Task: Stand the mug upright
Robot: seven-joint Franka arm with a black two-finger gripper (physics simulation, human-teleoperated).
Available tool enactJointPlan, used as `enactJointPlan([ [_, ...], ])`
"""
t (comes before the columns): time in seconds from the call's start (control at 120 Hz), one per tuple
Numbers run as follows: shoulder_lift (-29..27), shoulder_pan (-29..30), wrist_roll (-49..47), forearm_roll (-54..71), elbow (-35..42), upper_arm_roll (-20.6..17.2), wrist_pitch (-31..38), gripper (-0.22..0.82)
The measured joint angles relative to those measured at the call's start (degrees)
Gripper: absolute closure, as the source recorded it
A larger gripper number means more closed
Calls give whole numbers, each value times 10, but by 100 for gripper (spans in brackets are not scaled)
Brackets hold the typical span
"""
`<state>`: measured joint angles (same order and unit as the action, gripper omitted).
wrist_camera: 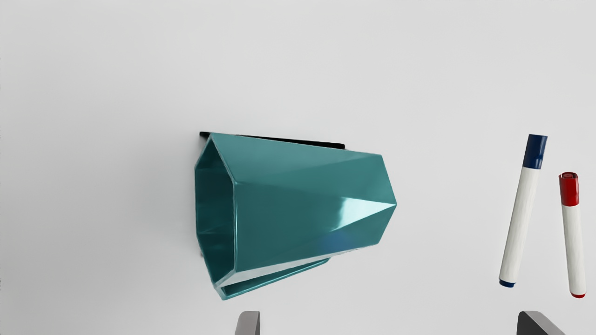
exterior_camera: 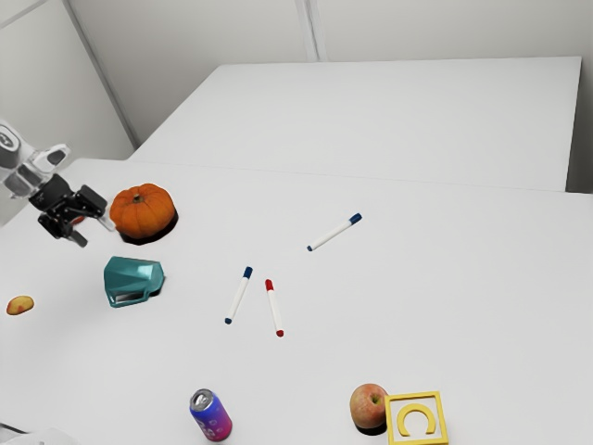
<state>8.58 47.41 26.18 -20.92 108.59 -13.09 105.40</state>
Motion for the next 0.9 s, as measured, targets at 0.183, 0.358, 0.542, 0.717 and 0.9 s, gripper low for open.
enactJointPlan([
  [0.183, 77, 39, 80, -22, -59, 0, 1, 0],
  [0.358, 142, 57, 153, -28, -114, 2, -5, 0],
  [0.542, 181, 66, 209, -31, -139, 4, -27, 0],
  [0.717, 188, 67, 235, -41, -126, 4, -68, 0],
  [0.9, 185, 67, 250, -65, -100, 0, -92, 0],
])
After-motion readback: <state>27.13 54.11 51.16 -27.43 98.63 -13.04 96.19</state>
